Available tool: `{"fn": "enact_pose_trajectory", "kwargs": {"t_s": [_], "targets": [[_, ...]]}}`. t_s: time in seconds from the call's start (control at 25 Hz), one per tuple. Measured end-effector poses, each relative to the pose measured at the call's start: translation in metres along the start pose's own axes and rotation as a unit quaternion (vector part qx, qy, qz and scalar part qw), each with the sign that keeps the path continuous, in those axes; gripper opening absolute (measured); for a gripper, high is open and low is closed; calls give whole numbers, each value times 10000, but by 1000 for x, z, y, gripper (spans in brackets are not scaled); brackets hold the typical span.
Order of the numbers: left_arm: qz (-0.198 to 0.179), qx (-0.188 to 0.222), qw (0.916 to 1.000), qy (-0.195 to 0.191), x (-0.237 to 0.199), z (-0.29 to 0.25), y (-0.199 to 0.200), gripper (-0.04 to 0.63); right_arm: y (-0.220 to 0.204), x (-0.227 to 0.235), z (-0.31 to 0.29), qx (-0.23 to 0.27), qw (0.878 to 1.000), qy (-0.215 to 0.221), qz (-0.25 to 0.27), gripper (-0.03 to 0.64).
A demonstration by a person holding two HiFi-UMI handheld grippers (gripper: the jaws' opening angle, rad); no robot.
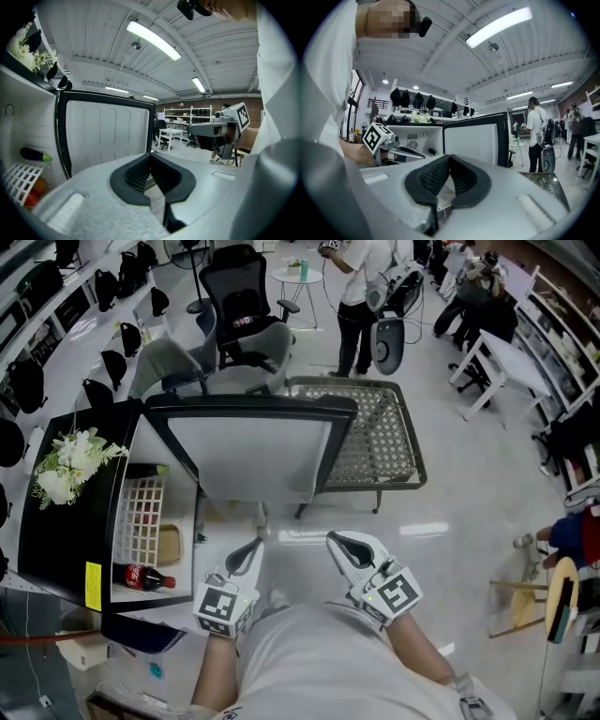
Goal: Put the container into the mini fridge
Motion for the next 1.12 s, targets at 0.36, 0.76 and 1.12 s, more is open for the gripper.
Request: {"fn": "enact_pose_trajectory", "kwargs": {"t_s": [0.36,0.76,1.12], "targets": [[65,71,10000,-8,2,2,-2,9,-7,-1,1,-148,9997,-82,169,3],[38,-59,10000,2,3,2,-9,9,-18,-3,5,-258,9994,-150,183,3],[-26,-97,9999,29,4,0,-12,9,-10,-3,4,-411,9983,-314,284,3]]}}
Point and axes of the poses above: the fingertips, and each gripper's own axes: z backward along the fingers, x to its right, y out of its top, the point moved 9 cm from there along z, backward along the fingers, and after that the axes turned 1 degree about x, right-handed, at the moved point
